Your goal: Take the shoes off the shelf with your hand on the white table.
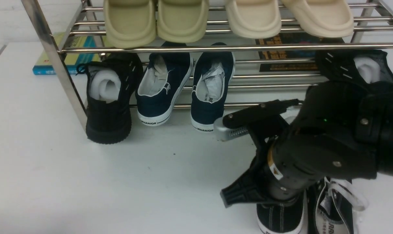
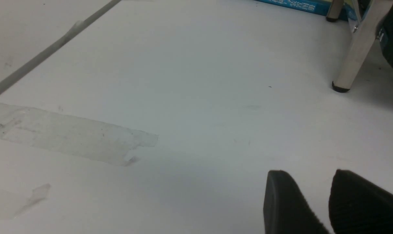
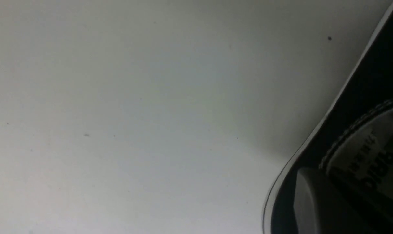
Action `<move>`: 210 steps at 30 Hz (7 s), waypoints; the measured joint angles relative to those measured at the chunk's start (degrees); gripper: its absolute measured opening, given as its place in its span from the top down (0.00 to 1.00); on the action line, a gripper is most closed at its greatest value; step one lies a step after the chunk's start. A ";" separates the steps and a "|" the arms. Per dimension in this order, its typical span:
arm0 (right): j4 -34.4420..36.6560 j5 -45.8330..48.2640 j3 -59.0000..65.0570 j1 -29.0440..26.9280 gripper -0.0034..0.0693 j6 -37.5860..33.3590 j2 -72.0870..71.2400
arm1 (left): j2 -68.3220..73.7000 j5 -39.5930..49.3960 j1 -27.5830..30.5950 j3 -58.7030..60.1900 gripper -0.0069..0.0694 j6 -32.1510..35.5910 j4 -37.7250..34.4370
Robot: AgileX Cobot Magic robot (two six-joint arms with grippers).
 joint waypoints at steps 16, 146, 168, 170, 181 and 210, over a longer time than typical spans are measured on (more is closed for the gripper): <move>7.04 6.78 0.00 0.12 0.93 -5.94 3.43 | 0.00 0.00 0.00 0.00 0.59 0.00 0.00; -17.64 0.02 9.61 0.12 0.92 49.18 -4.85 | 0.00 0.07 0.00 0.00 0.59 0.00 0.60; -21.82 -2.78 10.54 0.12 0.89 47.55 -1.77 | 0.00 0.07 0.00 0.00 0.59 0.00 0.60; -21.87 -2.65 10.54 0.12 0.89 47.54 -1.77 | 0.00 0.07 0.00 0.00 0.59 0.00 0.60; -20.91 -0.13 10.54 0.12 0.75 47.49 1.30 | 0.00 0.07 0.00 0.00 0.59 0.00 0.60; -7.17 16.09 -0.19 0.12 0.97 -8.85 -37.15 | 0.00 0.07 0.00 0.00 0.59 0.00 0.60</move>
